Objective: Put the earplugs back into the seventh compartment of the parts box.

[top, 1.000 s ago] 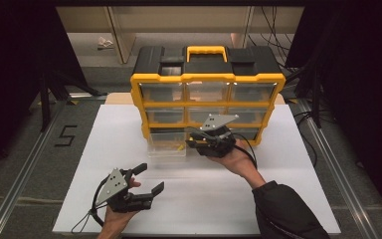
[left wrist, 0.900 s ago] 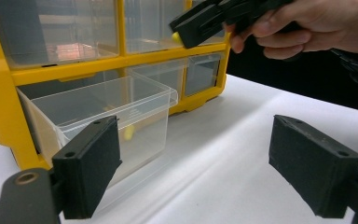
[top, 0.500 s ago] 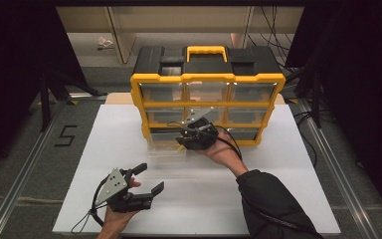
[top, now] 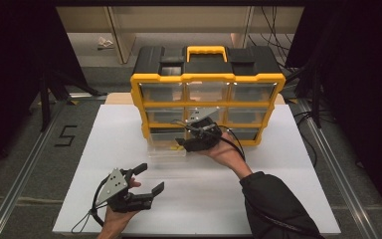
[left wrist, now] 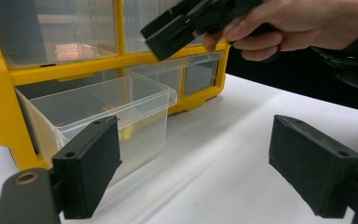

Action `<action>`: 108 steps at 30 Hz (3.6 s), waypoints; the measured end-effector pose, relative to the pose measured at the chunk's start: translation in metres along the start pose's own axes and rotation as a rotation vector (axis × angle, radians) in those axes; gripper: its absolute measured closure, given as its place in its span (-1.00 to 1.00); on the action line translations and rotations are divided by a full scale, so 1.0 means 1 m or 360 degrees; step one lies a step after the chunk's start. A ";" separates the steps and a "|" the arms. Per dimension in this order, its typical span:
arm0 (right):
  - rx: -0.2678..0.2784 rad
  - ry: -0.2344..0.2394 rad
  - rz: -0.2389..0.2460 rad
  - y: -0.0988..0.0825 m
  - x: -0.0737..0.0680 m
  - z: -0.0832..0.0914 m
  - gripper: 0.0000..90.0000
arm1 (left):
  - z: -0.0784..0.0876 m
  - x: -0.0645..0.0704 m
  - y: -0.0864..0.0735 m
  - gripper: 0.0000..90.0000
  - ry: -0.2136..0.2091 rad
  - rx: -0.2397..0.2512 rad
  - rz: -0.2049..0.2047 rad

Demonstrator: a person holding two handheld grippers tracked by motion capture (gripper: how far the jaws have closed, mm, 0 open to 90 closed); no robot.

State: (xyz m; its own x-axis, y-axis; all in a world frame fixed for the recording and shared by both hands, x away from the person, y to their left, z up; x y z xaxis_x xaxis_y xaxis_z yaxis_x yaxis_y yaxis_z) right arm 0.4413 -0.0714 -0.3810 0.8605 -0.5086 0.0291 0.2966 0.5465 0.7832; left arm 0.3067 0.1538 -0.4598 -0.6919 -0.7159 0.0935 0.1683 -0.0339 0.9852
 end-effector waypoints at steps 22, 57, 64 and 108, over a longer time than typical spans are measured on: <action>0.0298 -0.0011 -0.0070 -0.032 -0.012 0.055 -0.09 | -0.002 0.000 -0.001 -0.64 -0.0006 -0.0017 0.0007; 0.0481 -0.0039 -0.0158 -0.066 -0.018 0.070 -0.15 | -0.005 0.000 -0.001 -0.64 -0.0024 -0.0030 0.0007; 0.0511 -0.0062 -0.0195 -0.074 -0.017 0.075 -0.16 | -0.005 0.001 0.000 -0.64 -0.0035 -0.0026 0.0002; 0.0609 -0.0120 -0.0257 -0.115 -0.023 0.098 -0.17 | -0.004 0.002 0.000 -0.63 -0.0039 -0.0023 0.0001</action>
State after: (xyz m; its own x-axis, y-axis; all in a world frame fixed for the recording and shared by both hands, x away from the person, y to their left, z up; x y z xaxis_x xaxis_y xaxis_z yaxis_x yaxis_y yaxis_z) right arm 0.3468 -0.1874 -0.4109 0.7784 -0.6228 -0.0788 0.2377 0.1762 0.9552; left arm 0.3083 0.1495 -0.4603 -0.7087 -0.6987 0.0977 0.1786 -0.0438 0.9829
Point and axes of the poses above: each handheld gripper's, and its own axes: z roughly backward along the jaws, y roughly out of its top, x roughly to its right, the point moved 2 cm from there along -z, roughly forward along the jaws, and after that the axes turned 3 degrees about y, right-handed, at the moved point
